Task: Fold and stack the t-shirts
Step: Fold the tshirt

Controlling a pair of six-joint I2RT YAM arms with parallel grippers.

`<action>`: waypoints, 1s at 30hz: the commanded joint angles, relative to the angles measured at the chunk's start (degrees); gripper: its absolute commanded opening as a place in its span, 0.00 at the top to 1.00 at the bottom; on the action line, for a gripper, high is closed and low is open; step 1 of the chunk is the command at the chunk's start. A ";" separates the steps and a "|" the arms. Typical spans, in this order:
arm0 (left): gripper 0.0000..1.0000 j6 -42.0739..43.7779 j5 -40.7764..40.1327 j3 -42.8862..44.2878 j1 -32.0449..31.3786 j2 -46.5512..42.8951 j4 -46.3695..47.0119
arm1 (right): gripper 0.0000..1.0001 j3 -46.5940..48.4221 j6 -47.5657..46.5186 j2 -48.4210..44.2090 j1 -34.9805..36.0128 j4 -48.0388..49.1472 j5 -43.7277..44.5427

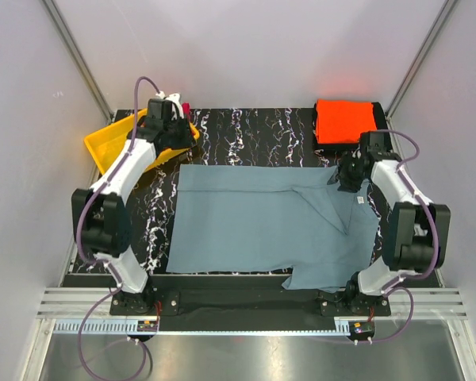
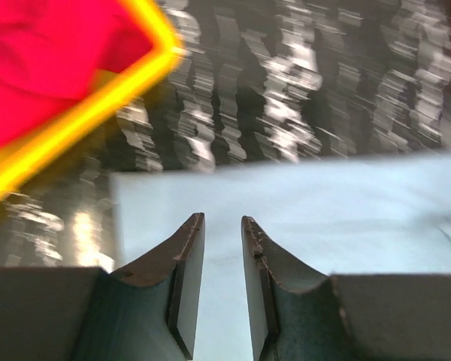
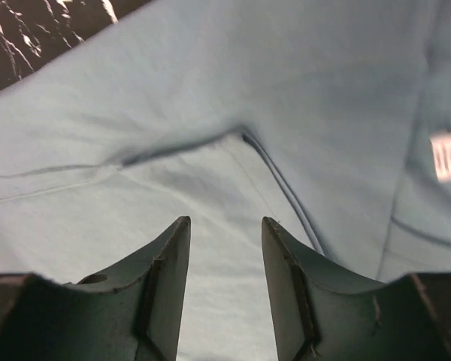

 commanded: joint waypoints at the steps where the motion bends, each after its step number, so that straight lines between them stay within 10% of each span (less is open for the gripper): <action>1: 0.69 -1.04 10.00 -6.16 -2.08 -5.98 0.92 | 0.50 4.63 -6.41 5.61 0.03 2.24 -6.02; 30: 0.66 0.89 14.42 -17.61 -6.04 -17.16 3.91 | 0.58 10.26 -15.21 19.51 2.76 3.73 -3.83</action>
